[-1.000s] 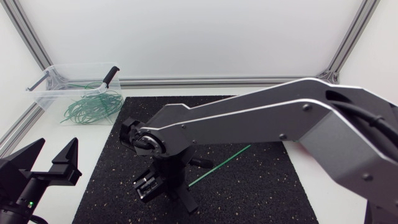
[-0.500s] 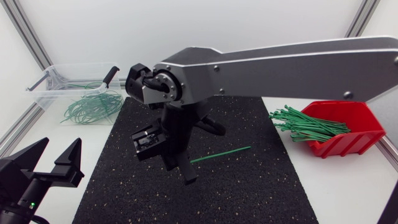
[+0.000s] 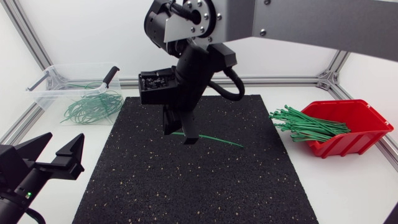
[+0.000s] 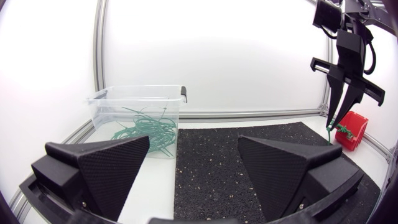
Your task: Take a green cable tie from the red box, thread the tail through the head to close it, then place it in the transparent bin on the left.
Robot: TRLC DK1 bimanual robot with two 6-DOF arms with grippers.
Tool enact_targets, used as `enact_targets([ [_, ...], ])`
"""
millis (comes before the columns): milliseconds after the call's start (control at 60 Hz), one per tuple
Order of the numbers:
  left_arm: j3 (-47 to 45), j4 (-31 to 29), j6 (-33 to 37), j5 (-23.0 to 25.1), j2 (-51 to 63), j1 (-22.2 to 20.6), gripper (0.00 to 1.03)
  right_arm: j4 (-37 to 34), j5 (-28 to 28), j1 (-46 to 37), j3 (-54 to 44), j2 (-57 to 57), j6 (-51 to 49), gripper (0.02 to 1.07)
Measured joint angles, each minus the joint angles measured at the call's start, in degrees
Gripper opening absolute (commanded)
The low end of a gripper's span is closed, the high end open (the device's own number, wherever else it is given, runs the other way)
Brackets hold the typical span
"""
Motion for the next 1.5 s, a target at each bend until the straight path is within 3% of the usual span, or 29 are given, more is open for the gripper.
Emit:
enact_targets([
  [483,14.03,-4.22,0.26,17.18,22.14,-0.15,0.94,-6.05,-7.58,-4.26,12.70,-0.13,3.32,0.16],
  [633,17.53,-4.63,5.22,22.34,26.60,-0.15,0.94,-7.50,-10.64,-5.05,13.97,-0.13,4.31,0.16],
  [767,21.09,-7.50,15.63,23.23,30.34,-2.34,0.93,-7.78,-12.96,-5.77,15.32,-0.13,4.52,0.16],
  [883,23.37,-9.46,21.16,27.28,35.65,-3.76,0.93,-8.92,-14.99,-5.97,16.26,-0.02,4.57,0.16],
  [1500,27.54,-6.88,30.34,48.26,44.76,-3.17,0.93,-15.32,-25.49,-8.04,23.39,6.25,3.56,0.16],
])
